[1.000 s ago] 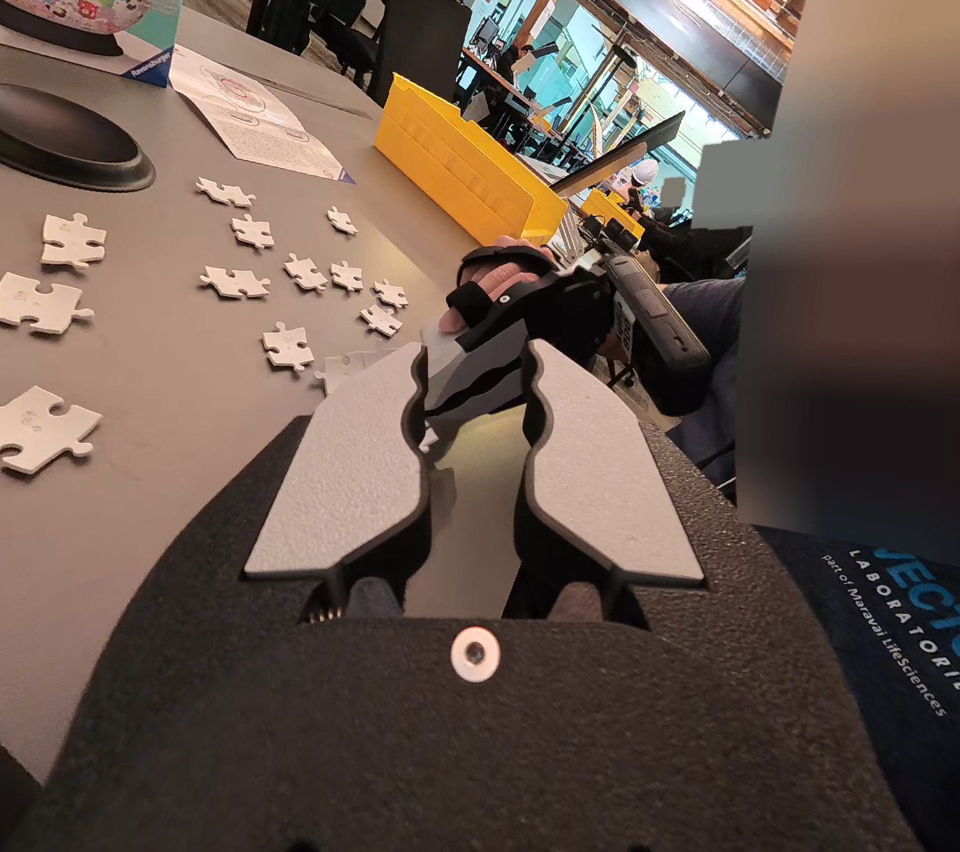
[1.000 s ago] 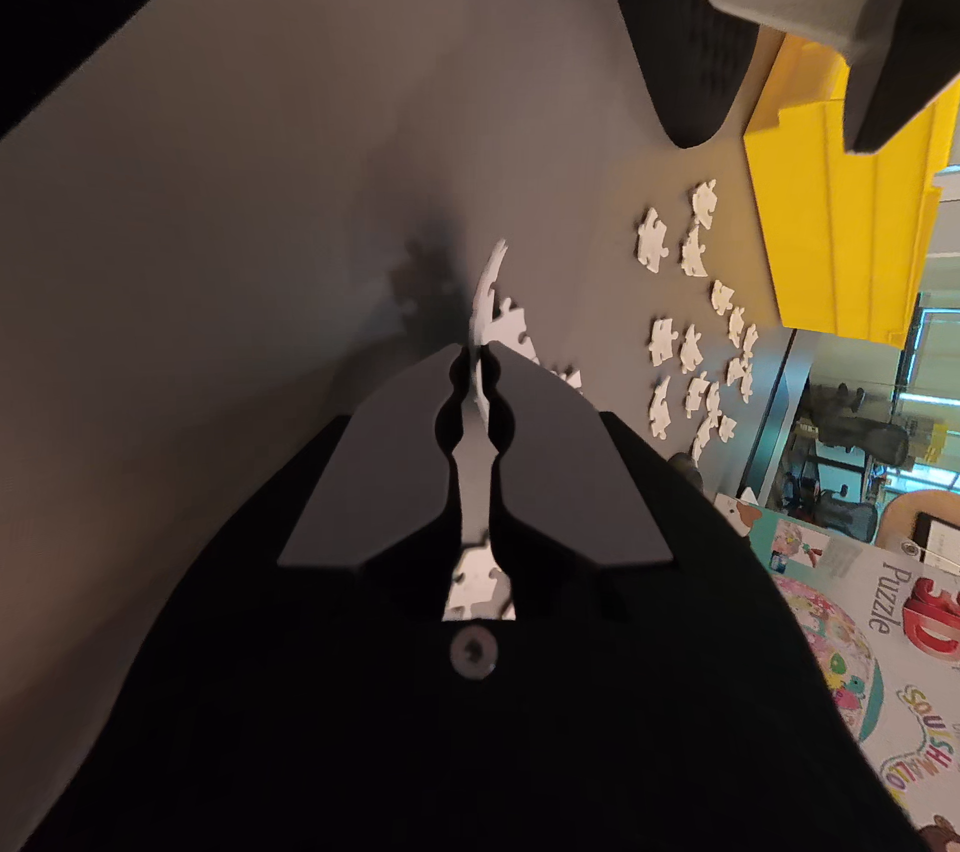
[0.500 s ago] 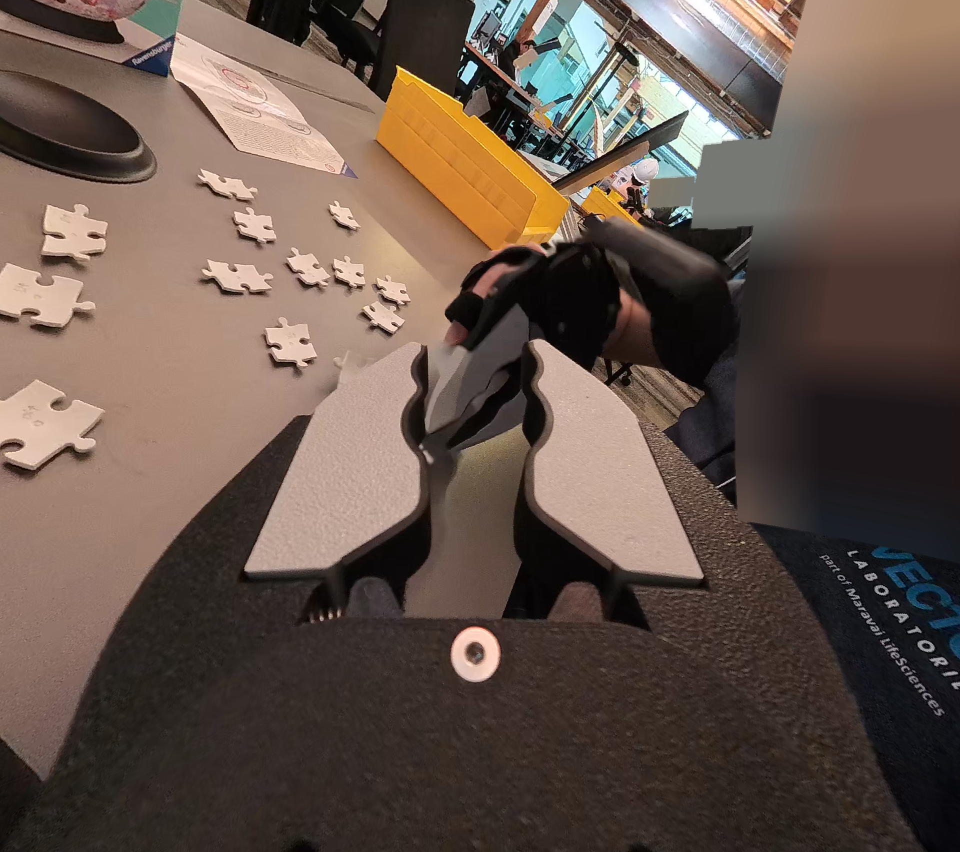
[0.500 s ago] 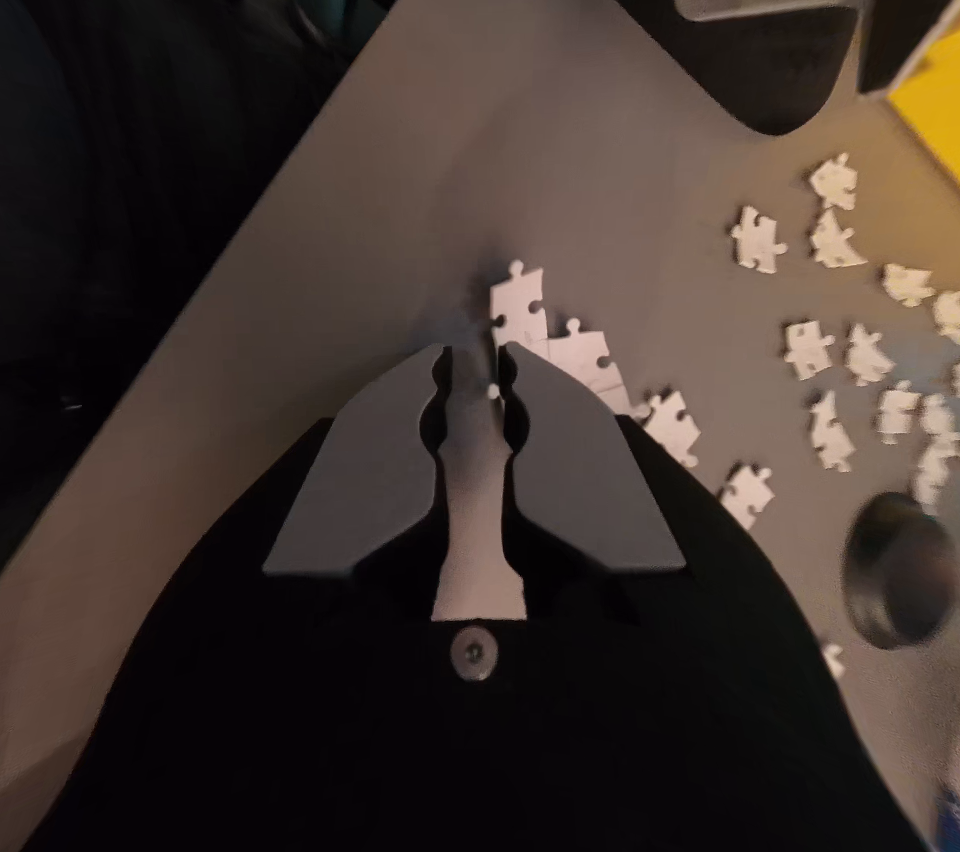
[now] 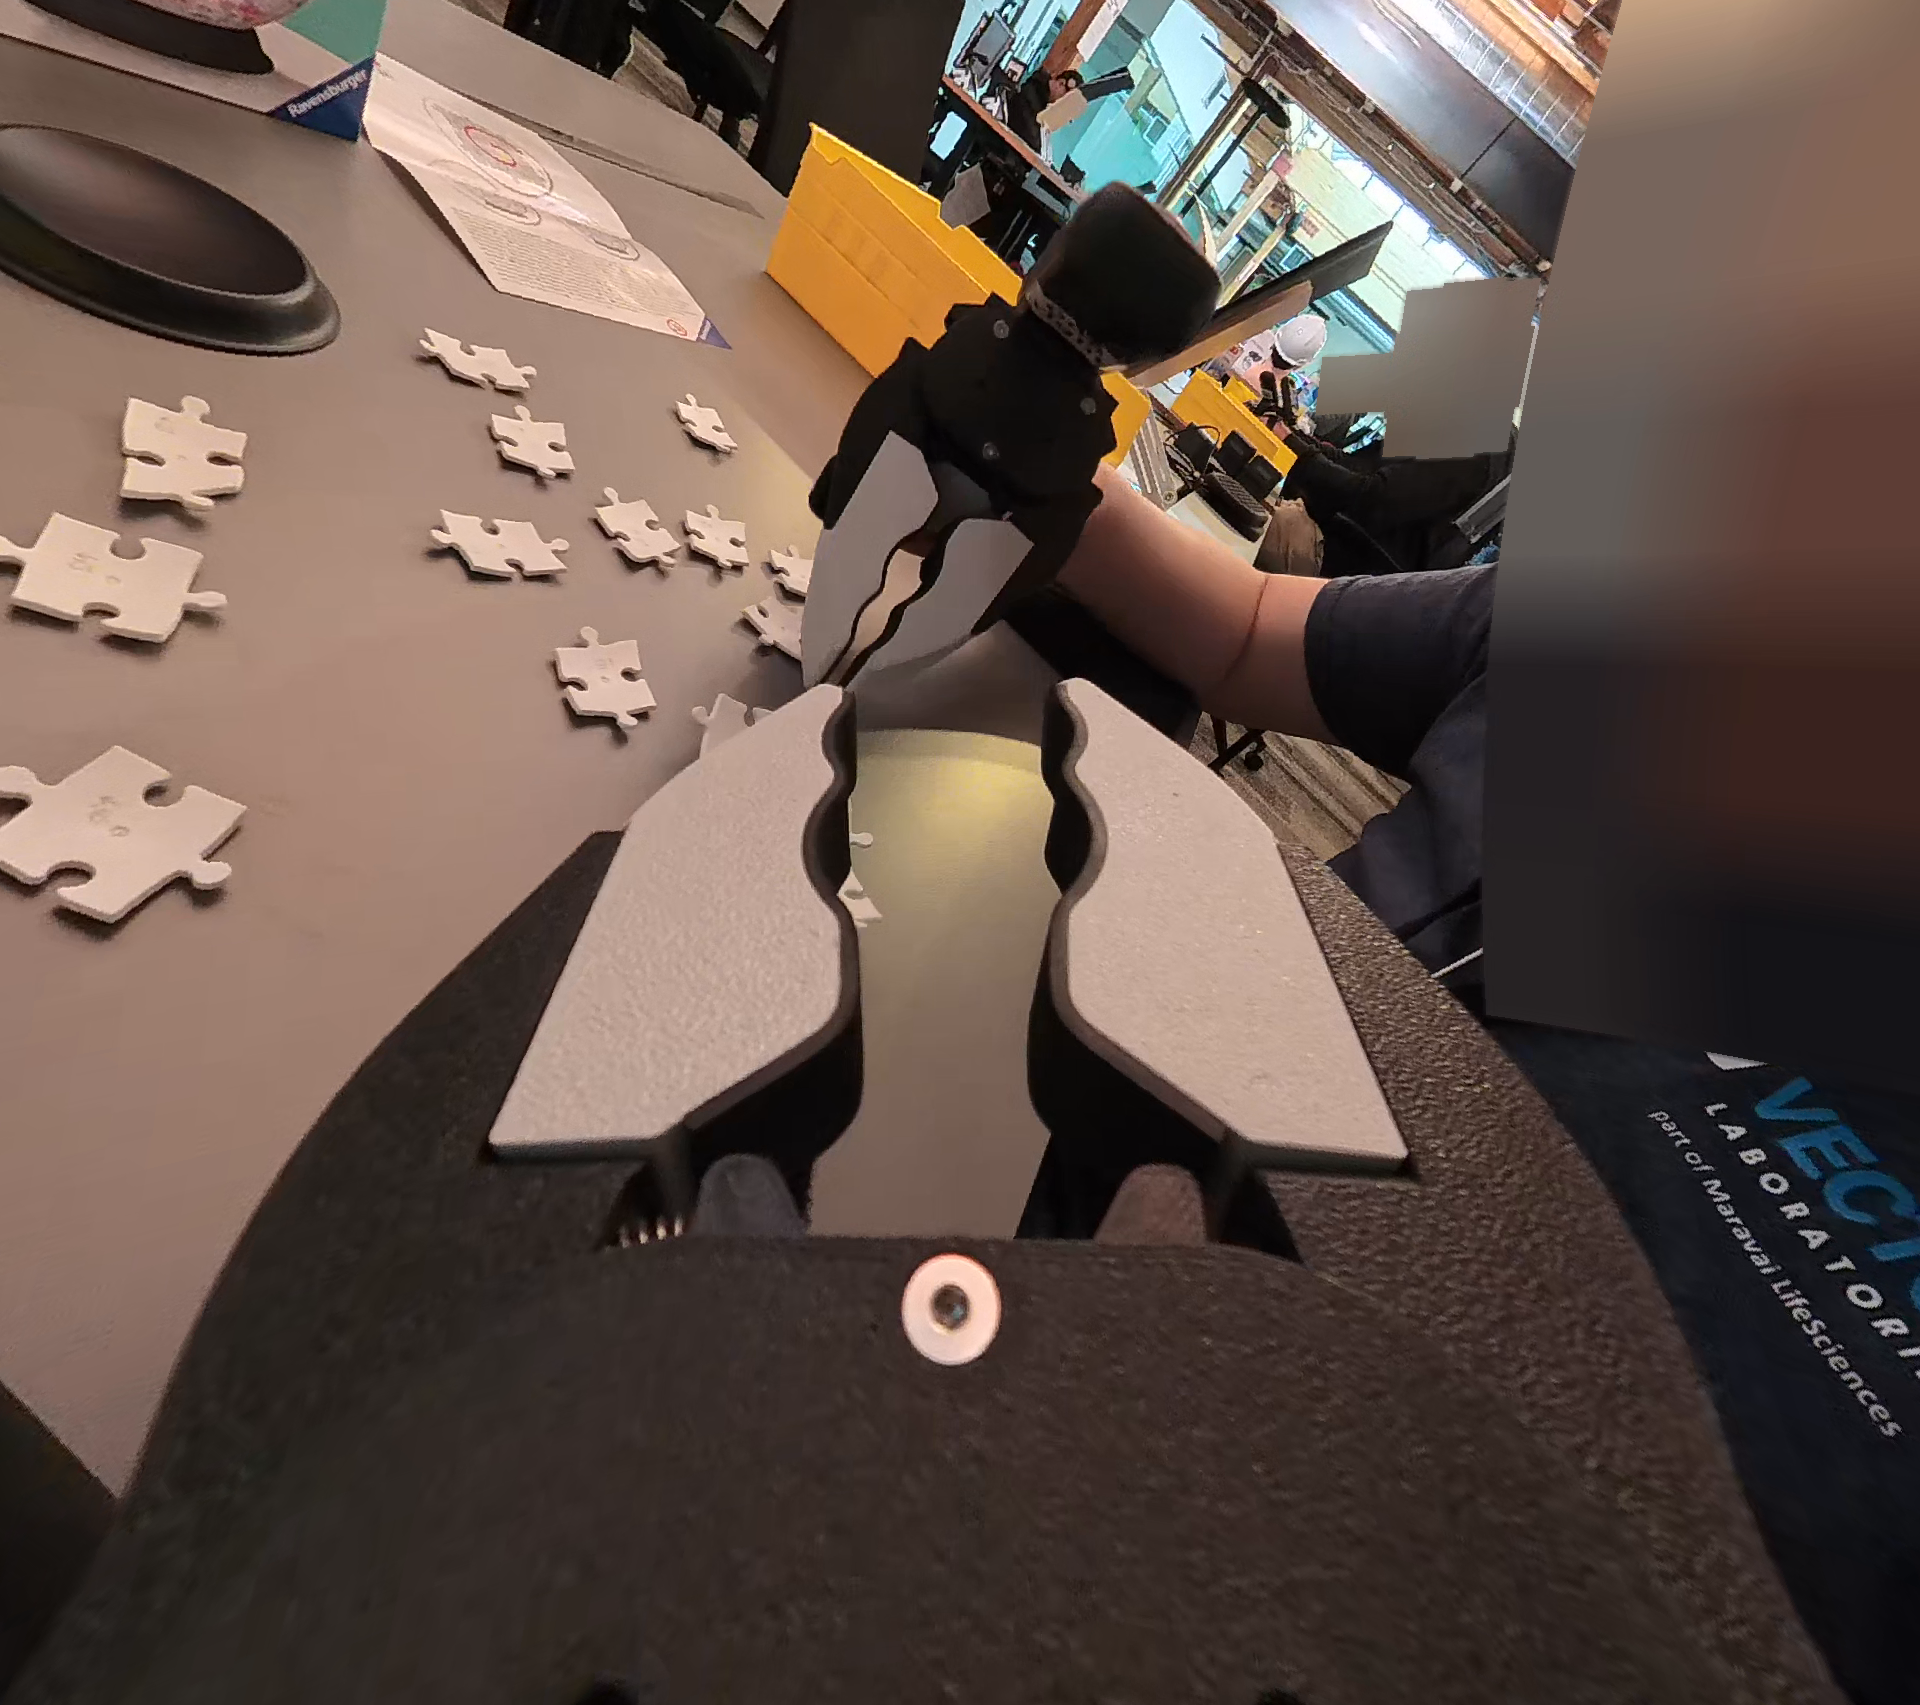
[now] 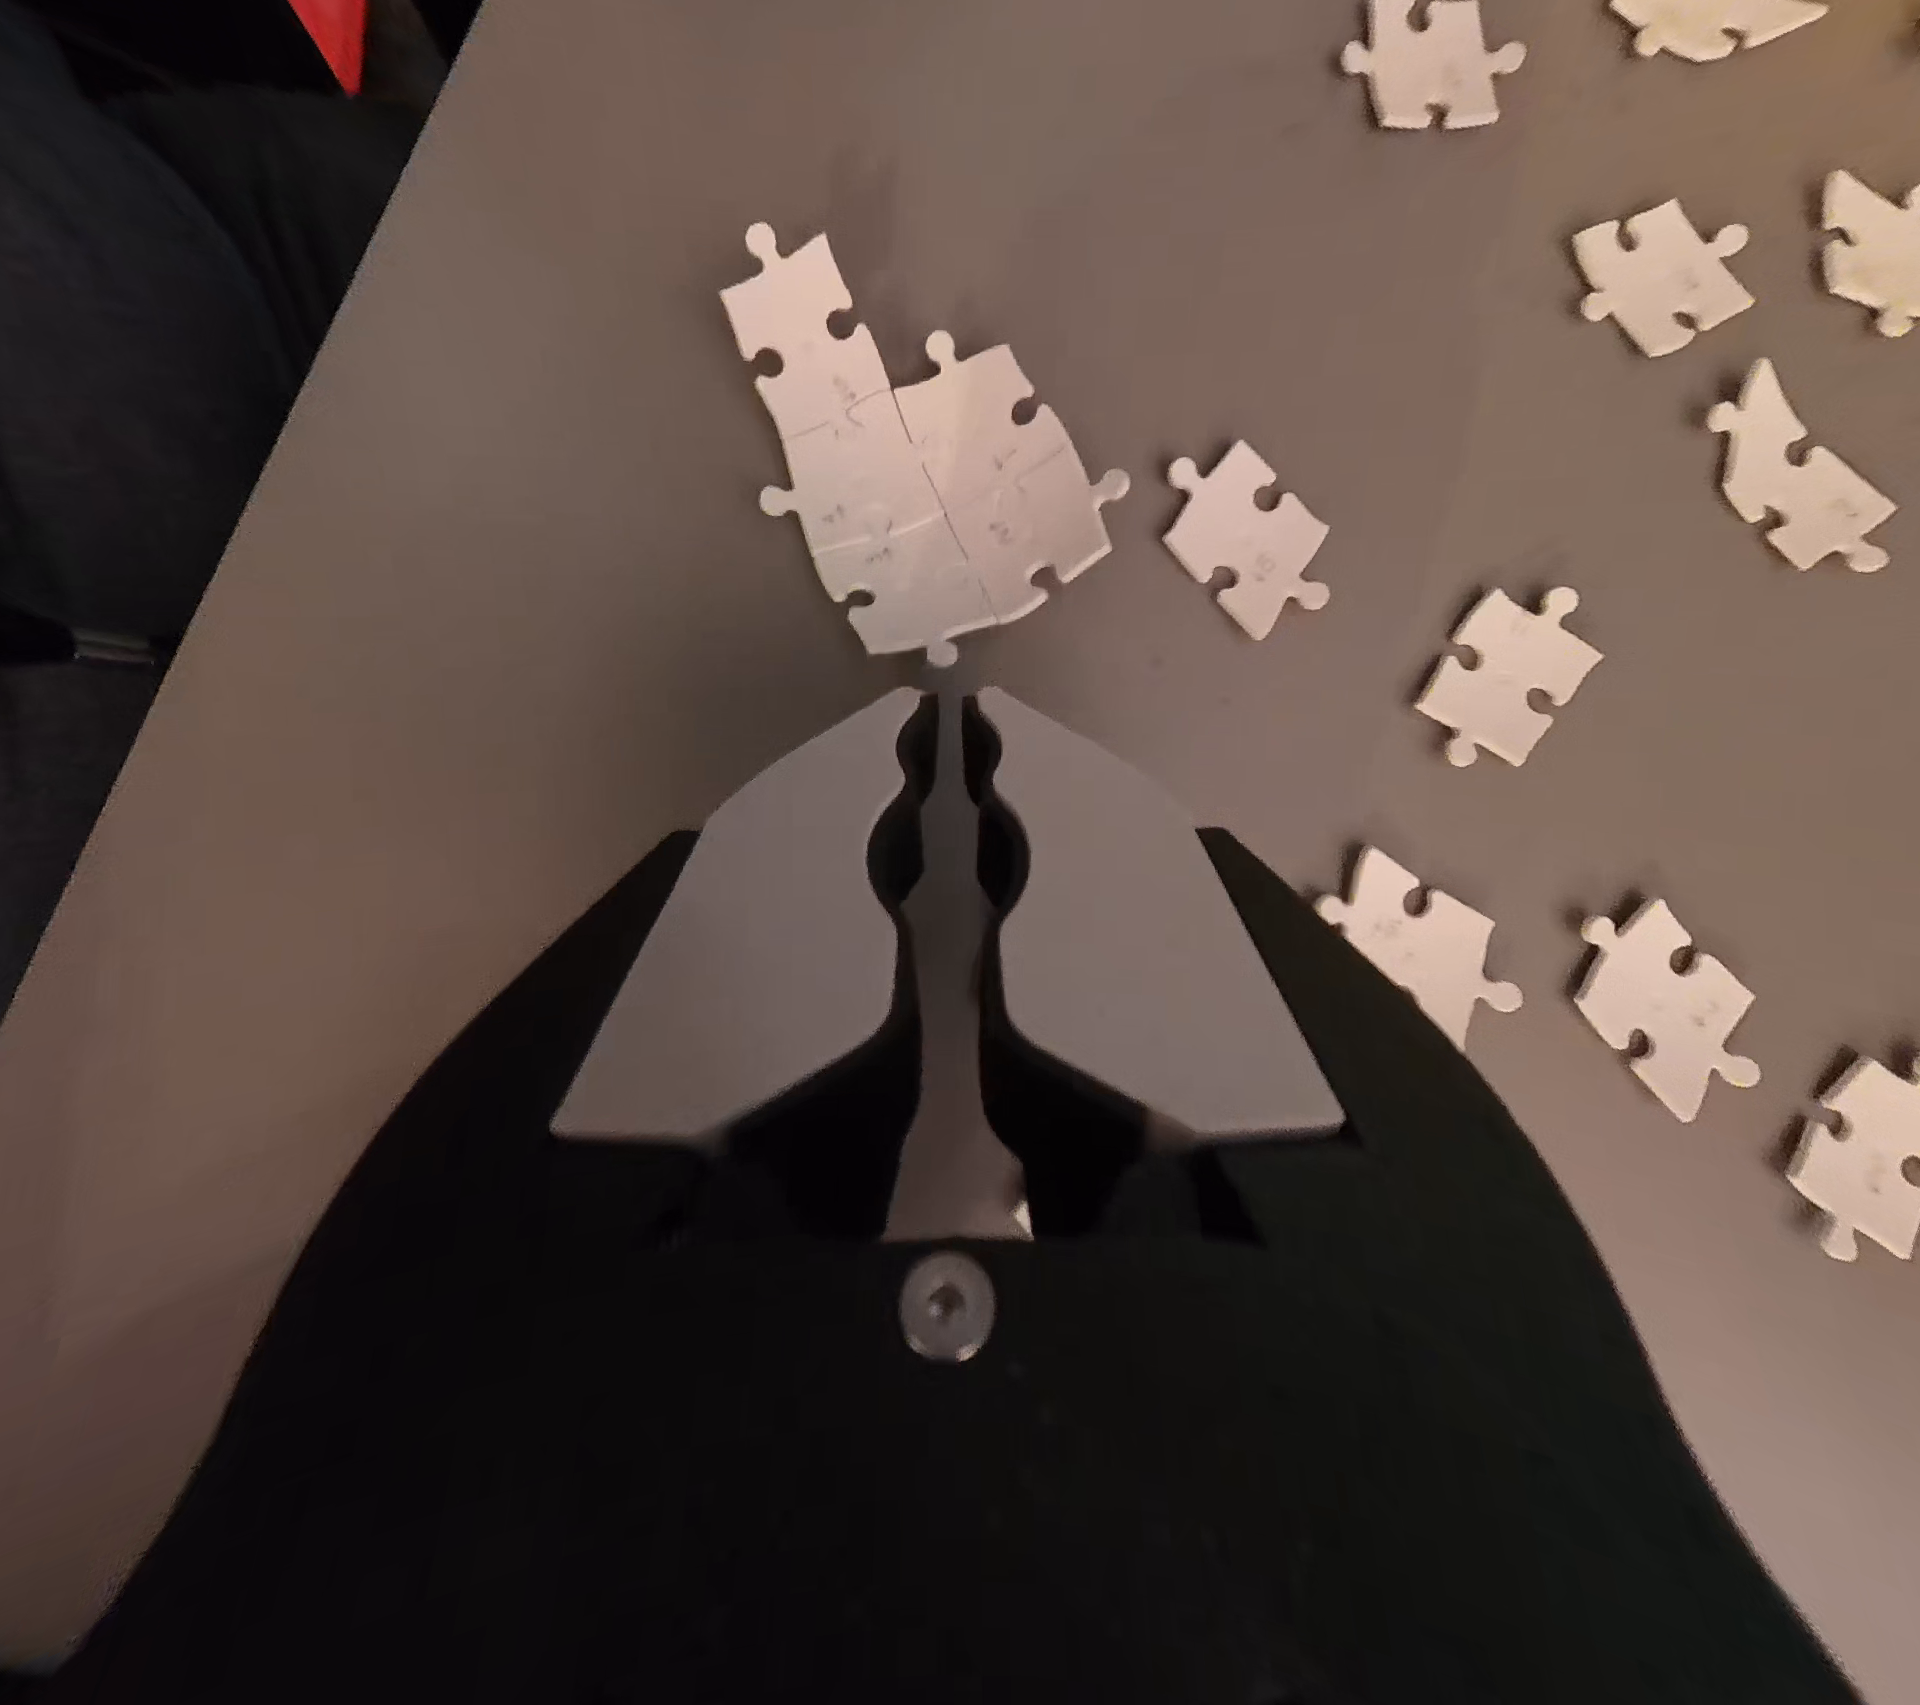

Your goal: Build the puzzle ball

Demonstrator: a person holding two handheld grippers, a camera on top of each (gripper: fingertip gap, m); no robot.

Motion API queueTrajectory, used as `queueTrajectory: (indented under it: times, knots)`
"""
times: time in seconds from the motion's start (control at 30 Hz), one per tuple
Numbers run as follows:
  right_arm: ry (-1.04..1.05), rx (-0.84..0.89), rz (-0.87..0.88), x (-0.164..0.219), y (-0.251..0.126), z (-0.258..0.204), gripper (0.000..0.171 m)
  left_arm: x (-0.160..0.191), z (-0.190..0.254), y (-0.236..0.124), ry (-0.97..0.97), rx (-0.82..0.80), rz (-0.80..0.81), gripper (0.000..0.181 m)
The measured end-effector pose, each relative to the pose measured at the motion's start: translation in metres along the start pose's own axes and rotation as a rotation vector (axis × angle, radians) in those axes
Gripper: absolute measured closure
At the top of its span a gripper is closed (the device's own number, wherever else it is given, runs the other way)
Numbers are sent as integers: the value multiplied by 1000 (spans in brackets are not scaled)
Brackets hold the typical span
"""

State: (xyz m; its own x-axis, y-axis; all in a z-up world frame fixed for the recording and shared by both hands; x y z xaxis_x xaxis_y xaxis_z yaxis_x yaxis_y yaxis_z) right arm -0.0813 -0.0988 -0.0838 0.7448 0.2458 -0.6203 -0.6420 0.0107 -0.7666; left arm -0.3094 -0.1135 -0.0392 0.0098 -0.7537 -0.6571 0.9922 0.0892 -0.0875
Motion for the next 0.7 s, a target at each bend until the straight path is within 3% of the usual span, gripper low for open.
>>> queueTrajectory:
  times: [0.4, 0.57, 0.7]
  knots:
    - [-45, -113, -5, -4, -1, -12, 168, 3, -3, 7, -17, 12, -19, 147]
    - [8, 48, -59, 14, -57, 18, 167, 21, -6, 21, -5, -47, -164, 146]
    - [118, 238, -70, 36, -112, 38, 165, 29, -5, 35, 112, -222, -150, 127]
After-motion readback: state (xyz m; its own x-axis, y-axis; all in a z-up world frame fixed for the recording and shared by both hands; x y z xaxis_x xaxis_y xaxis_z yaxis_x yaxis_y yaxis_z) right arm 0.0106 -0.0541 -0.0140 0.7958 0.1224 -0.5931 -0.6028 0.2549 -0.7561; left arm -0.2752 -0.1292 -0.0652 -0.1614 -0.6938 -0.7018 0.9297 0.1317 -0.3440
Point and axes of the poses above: each gripper's, where its closed fingertips meet, y out along the fingers, x out of its underside, z = x × y across the jaws, the point moved 8 cm from there along -y, back along the fingers, and after that the axes turned 13 degrees about -y, right-handed, at the moved point
